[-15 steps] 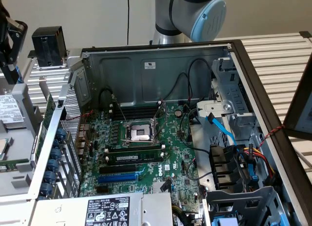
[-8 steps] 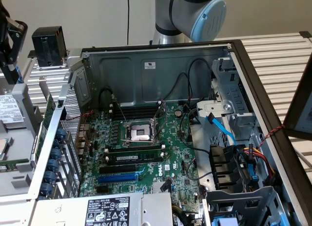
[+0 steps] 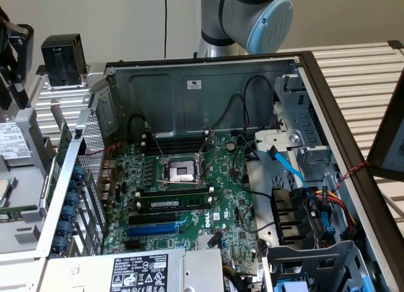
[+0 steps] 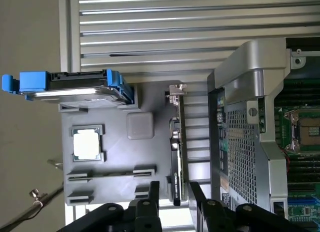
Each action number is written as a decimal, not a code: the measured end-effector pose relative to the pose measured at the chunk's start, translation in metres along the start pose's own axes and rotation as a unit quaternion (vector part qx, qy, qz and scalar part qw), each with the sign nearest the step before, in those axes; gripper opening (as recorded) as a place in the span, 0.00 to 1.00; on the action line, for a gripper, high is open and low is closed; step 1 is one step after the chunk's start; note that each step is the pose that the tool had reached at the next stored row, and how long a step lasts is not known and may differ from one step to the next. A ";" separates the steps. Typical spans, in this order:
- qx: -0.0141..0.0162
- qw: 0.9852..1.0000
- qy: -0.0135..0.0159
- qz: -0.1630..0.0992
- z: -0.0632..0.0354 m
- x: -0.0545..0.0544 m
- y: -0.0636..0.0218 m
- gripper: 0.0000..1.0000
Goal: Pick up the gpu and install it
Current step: 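Pick up the gpu and move the gpu toward the slot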
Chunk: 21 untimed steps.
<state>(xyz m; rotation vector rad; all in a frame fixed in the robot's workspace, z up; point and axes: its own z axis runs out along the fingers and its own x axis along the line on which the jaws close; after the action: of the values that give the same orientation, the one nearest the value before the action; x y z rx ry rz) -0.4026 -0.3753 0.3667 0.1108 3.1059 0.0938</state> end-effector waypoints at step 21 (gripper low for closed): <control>-0.024 0.999 -0.009 0.022 0.0305 0.011 -0.0201 0.42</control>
<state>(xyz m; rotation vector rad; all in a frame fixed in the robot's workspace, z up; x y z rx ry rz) -0.4139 -0.3927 0.3347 0.1775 3.0813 0.1673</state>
